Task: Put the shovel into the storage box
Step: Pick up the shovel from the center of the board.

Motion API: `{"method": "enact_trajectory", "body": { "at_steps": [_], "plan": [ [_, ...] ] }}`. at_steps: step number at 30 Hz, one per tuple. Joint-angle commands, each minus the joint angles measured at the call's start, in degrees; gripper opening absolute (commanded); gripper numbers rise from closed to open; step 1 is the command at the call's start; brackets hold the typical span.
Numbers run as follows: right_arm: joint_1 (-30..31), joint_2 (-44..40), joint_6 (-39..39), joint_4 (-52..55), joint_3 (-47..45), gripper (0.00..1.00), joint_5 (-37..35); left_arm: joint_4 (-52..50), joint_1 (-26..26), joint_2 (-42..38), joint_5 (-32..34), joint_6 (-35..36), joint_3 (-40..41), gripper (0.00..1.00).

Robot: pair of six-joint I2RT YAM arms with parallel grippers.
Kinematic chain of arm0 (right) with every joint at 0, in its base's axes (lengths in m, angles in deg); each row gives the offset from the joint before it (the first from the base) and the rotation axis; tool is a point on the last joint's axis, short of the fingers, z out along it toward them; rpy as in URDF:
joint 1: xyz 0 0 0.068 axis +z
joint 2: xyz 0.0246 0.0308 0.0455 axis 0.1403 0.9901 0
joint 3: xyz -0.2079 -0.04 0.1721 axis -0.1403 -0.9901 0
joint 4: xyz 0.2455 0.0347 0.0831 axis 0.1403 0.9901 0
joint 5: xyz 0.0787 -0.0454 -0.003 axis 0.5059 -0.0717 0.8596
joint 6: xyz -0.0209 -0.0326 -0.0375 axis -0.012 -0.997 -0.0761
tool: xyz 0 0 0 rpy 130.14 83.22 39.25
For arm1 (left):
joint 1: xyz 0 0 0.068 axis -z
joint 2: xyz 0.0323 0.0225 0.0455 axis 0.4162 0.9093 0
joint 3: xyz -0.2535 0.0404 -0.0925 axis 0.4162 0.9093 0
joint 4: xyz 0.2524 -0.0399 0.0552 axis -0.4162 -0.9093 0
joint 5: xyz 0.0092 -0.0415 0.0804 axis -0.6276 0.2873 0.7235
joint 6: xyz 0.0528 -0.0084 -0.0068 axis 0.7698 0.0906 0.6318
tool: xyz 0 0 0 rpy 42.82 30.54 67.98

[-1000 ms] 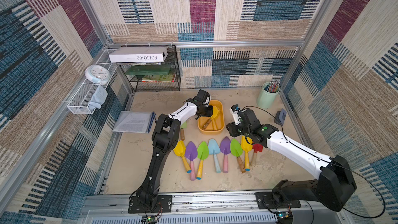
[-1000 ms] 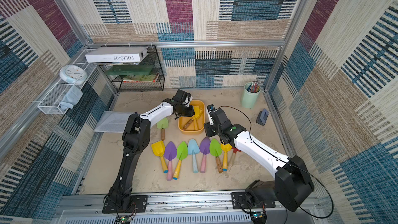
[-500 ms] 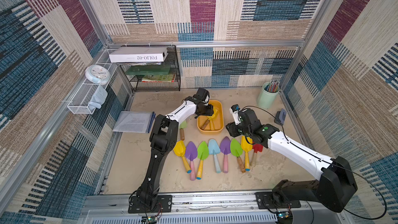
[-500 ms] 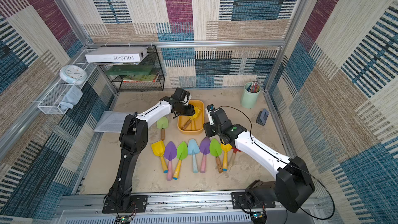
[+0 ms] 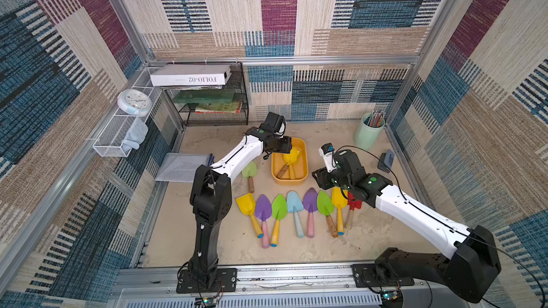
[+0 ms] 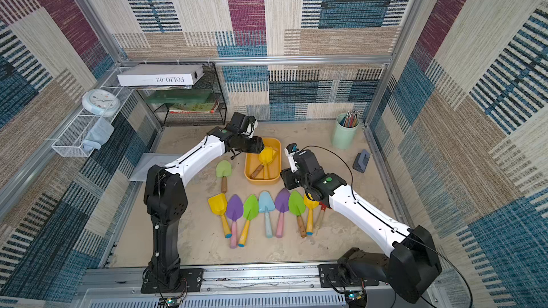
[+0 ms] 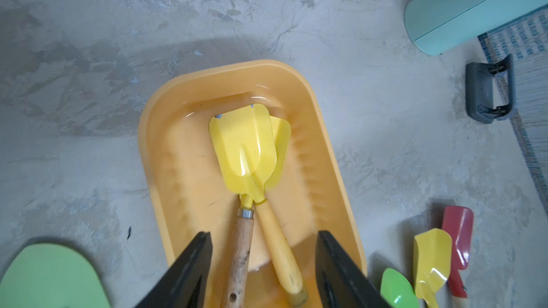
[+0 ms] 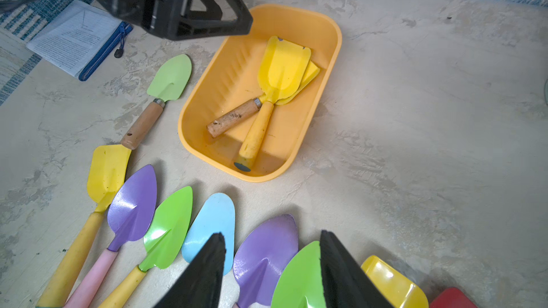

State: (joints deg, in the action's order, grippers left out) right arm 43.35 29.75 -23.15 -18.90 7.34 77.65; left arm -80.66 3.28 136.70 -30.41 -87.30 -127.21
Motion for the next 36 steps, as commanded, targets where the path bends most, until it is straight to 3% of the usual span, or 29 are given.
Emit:
{"method": "enact_trajectory", "body": {
  "at_steps": [1, 6, 12, 26, 36],
  "plan": [
    [0.07, -1.23, 0.33, -0.15, -0.78, 0.56, 0.36, -6.28, -0.02, -3.94, 5.58, -2.92, 2.79, 0.61],
    [0.09, -2.49, 1.48, 0.5, -1.09, 0.56, -0.21, -11.3, -0.02, -11.09, 9.91, -7.12, 11.13, 0.67],
    [0.04, -2.45, 2.91, 0.94, -1.19, 0.56, -0.18, -19.74, -0.02, -15.81, 15.27, -13.27, 18.83, 0.67],
    [0.04, -1.44, 2.68, 0.73, -1.71, 0.56, 1.45, -22.44, -1.64, -7.25, 17.83, -19.17, 21.74, 0.67],
    [0.07, -1.64, 2.07, 0.98, -2.15, 0.56, -0.41, -13.7, -4.58, -4.68, 11.77, -19.31, 23.66, 0.65]
  ]
}}
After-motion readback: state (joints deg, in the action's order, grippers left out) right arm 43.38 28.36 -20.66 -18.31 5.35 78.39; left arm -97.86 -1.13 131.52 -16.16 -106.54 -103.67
